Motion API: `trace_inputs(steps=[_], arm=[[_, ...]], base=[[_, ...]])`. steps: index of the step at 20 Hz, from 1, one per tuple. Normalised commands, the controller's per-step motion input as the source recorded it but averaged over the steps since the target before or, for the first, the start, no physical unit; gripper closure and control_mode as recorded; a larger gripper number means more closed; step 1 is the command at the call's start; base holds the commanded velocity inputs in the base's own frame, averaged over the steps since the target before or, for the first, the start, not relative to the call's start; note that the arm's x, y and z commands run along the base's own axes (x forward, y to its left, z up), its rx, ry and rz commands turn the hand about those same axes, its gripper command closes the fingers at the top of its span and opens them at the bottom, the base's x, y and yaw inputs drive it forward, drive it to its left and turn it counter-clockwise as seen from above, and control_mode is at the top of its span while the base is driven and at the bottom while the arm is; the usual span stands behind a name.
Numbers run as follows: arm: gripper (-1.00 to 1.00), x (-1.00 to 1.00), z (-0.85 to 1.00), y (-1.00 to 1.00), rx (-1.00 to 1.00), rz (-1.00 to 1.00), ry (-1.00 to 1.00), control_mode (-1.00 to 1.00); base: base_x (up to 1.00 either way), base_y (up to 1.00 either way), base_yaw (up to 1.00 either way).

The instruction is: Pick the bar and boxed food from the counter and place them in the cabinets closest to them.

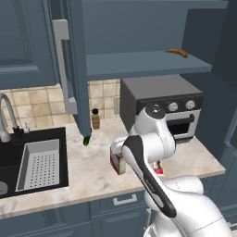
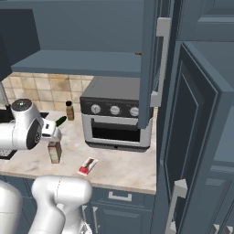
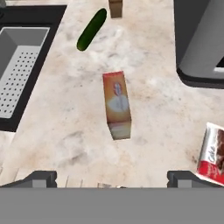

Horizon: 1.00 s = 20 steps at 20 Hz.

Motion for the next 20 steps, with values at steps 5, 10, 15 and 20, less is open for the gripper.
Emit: trace_inputs(steps=[5,10,15,20], arm=[[-1.00,0.25,-0.28,0.03,0.00,0.00,0.00,-1.00],[-1.00,0.17,-0.26,0.01,0.00,0.00,0.00,-1.00],[-1.00,0.16,-0.28,0.04,0.00,0.00,0.00,-1.00],[-1.00,0.14,-0.30,0.07,0.00,0.00,0.00,-1.00]], base=[[0.00,0.00,0.00],[0.00,0.00,0.00],[0.00,0.00,0.00],[0.00,0.00,0.00]])
